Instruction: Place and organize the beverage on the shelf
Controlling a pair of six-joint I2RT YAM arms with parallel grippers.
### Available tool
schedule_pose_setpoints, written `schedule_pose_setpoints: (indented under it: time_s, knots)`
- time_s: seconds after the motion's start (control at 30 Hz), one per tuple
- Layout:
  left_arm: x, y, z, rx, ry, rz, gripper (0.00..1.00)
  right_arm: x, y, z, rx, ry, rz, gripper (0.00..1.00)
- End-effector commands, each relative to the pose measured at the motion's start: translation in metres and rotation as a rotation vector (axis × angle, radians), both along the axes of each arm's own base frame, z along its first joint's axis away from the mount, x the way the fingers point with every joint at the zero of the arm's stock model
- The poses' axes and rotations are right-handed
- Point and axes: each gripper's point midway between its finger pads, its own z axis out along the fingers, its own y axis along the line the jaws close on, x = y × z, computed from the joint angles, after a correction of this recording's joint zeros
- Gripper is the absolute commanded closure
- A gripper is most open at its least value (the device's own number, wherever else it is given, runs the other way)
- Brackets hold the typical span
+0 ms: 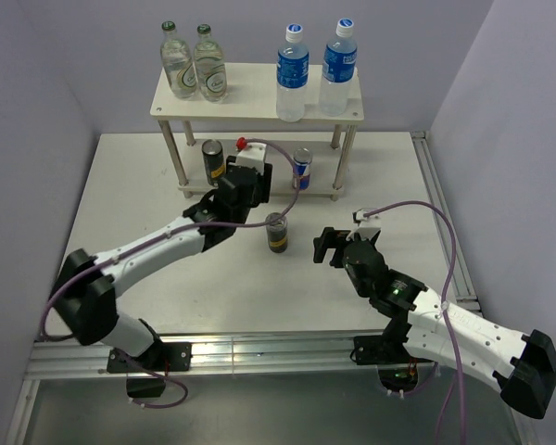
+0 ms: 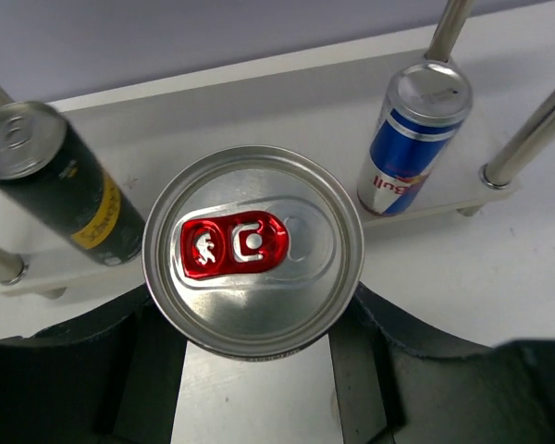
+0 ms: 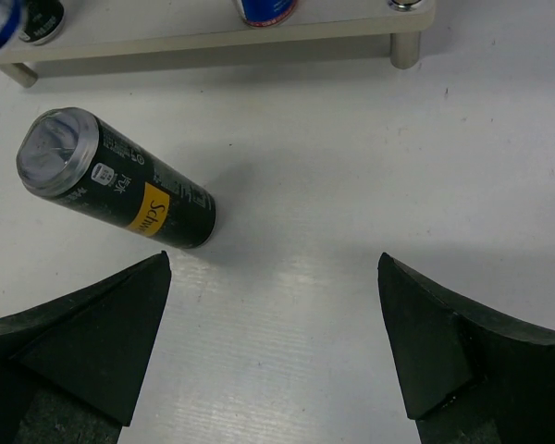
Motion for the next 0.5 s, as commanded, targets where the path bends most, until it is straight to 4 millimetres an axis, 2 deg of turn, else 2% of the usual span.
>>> schedule_pose_setpoints:
  time_s: [0.0,0.07,0.1,0.17,0.2,0.27,0.3,0.37,0.4,0.47]
  knots:
    - [0.039,-0.032,0.038,-0.098,-0.111,-0.084,1.00,0.002,0.000,0.008,0.034,-0.030,-0.018,0.00]
    - [0.057,-0.033,0.026,-0.084,-0.109,-0.070,1.00,0.002,0.000,0.006,0.031,-0.027,-0.018,0.00]
    - [0.067,-0.038,0.012,-0.065,-0.099,-0.067,1.00,0.002,0.002,0.006,0.032,-0.025,-0.012,0.00]
    - [0.081,-0.038,0.014,-0.094,-0.139,-0.042,1.00,0.002,0.001,0.005,0.032,-0.023,-0.013,0.00]
    - [0.090,-0.040,0.001,-0.086,-0.130,-0.032,1.00,0.002,0.002,0.005,0.033,-0.023,-0.008,0.00]
    - [0.103,-0.041,0.004,-0.109,-0.154,-0.017,1.00,0.002,0.002,0.006,0.036,-0.023,-0.010,0.00]
    - [0.110,-0.042,-0.009,-0.105,-0.137,-0.008,1.00,0.001,0.002,0.005,0.034,-0.022,-0.007,0.00]
    - [0.120,-0.048,-0.009,-0.119,-0.133,-0.014,1.00,0.001,0.002,0.003,0.030,-0.019,-0.007,0.00]
    - [0.125,-0.052,-0.019,-0.120,-0.120,-0.015,1.00,0.002,0.002,0.003,0.031,-0.020,-0.008,0.00]
    - [0.130,-0.058,-0.023,-0.133,-0.116,-0.026,1.00,0.002,0.003,0.001,0.031,-0.016,-0.008,0.00]
